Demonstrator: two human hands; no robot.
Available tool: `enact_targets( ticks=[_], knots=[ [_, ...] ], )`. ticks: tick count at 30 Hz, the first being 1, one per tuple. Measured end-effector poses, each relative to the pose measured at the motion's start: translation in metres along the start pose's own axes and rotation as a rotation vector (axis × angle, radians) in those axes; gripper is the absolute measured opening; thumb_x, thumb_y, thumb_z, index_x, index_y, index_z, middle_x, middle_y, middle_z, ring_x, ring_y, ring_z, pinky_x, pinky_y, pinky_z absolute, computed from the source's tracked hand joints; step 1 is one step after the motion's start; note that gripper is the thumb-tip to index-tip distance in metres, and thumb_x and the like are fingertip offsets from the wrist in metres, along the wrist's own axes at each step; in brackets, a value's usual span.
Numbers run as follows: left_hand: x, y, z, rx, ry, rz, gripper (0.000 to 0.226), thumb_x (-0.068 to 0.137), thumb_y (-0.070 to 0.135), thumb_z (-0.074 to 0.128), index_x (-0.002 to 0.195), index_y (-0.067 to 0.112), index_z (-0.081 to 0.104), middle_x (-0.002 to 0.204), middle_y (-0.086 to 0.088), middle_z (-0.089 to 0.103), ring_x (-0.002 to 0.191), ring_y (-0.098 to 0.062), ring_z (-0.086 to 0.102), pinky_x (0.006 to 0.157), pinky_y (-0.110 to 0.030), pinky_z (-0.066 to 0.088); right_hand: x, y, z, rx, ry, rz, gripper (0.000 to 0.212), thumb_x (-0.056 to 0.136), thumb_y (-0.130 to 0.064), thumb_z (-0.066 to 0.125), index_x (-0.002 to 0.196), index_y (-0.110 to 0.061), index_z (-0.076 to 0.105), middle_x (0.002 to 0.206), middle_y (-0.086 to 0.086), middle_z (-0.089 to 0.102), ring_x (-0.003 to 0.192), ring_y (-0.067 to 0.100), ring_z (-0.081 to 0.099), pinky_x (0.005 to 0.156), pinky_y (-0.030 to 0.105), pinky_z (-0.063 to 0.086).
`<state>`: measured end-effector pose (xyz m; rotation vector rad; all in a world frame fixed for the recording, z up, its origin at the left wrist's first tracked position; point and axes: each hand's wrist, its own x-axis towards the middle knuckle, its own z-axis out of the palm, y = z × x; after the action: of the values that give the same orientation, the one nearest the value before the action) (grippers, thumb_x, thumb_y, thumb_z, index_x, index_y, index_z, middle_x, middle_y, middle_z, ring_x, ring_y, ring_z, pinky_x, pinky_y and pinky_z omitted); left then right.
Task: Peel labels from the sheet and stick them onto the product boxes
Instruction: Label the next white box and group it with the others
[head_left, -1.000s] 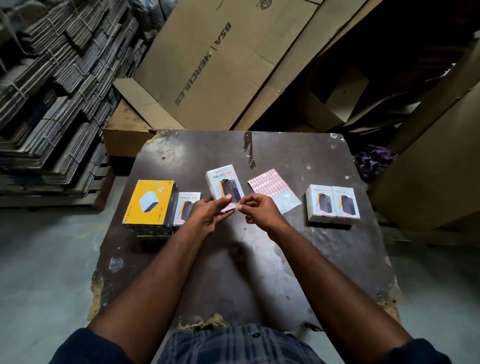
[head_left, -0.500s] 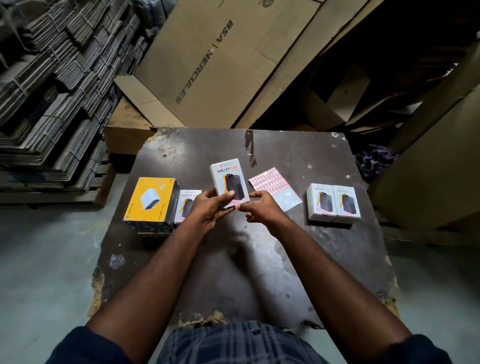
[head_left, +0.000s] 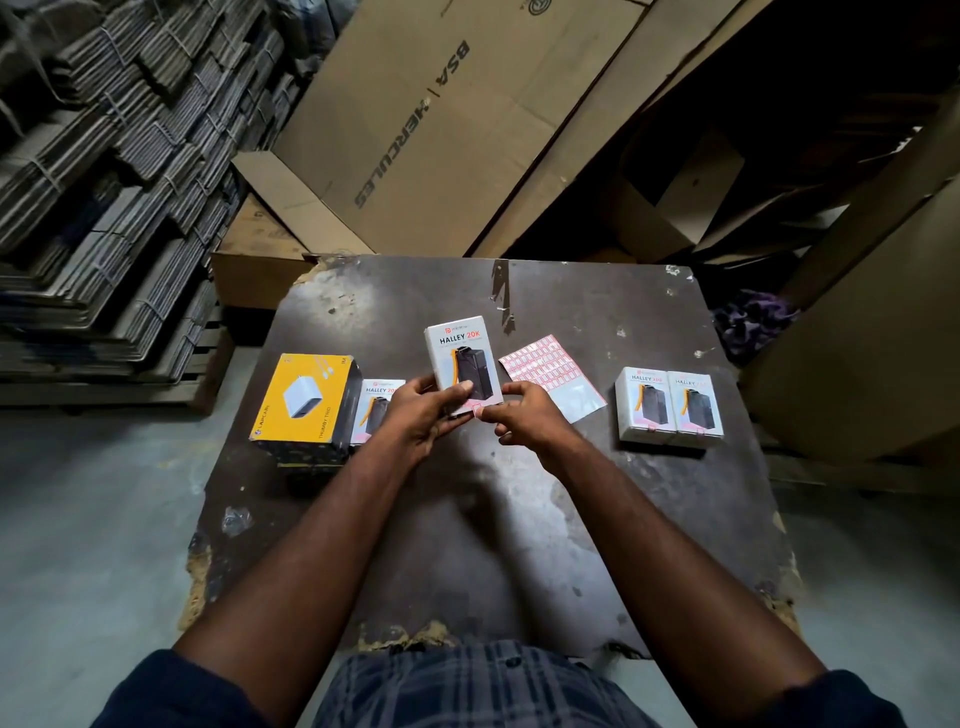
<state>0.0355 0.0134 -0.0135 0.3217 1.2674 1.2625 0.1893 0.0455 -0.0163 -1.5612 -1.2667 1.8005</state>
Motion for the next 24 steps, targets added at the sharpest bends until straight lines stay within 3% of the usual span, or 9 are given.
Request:
enact_targets(
  ticks=[4, 11, 17, 24],
  knots=[
    [0.0000, 0.0002, 0.0008, -0.007, -0.005, -0.008, 0.030, 0.083, -0.007, 0.070, 0.110, 0.006, 0.063, 0.095, -0.011, 0.073, 0.074, -0.020, 0.074, 0.063, -0.031, 0.061, -0.0023, -0.0009, -0.0003, 0.005, 0.013, 0.004, 0.056, 0.081, -0.010, 0.078, 0.126, -0.012, 0.046, 0.099, 0.012, 0.067, 0.063, 0.015, 0.055, 0.055, 0.026, 0.047],
    [0.0007, -0.0004, 0.0023, 0.002, -0.009, -0.014, 0.027, 0.083, -0.007, 0.070, 0.104, 0.010, 0.064, 0.097, -0.011, 0.074, 0.079, -0.023, 0.074, 0.067, -0.034, 0.062, -0.0010, 0.0010, -0.0015, -0.002, 0.017, 0.002, 0.057, 0.081, -0.010, 0.079, 0.127, -0.010, 0.045, 0.099, 0.013, 0.066, 0.062, 0.015, 0.054, 0.052, 0.025, 0.045],
    [-0.0002, -0.0004, 0.0039, 0.004, -0.017, -0.020, 0.037, 0.081, -0.007, 0.072, 0.114, 0.007, 0.062, 0.106, -0.014, 0.073, 0.099, -0.032, 0.071, 0.076, -0.041, 0.062, -0.0038, 0.0022, -0.0028, -0.044, 0.036, -0.020, 0.049, 0.084, -0.013, 0.076, 0.120, -0.013, 0.045, 0.100, 0.012, 0.066, 0.065, 0.013, 0.053, 0.057, 0.027, 0.045],
    [-0.0007, -0.0008, 0.0058, -0.001, -0.017, -0.030, 0.042, 0.081, -0.007, 0.072, 0.120, 0.007, 0.060, 0.102, -0.012, 0.074, 0.098, -0.032, 0.072, 0.079, -0.043, 0.061, -0.0032, 0.0041, -0.0028, -0.031, 0.045, -0.019, 0.050, 0.083, -0.014, 0.076, 0.121, -0.013, 0.044, 0.099, 0.011, 0.067, 0.066, 0.015, 0.053, 0.058, 0.027, 0.046]
  ],
)
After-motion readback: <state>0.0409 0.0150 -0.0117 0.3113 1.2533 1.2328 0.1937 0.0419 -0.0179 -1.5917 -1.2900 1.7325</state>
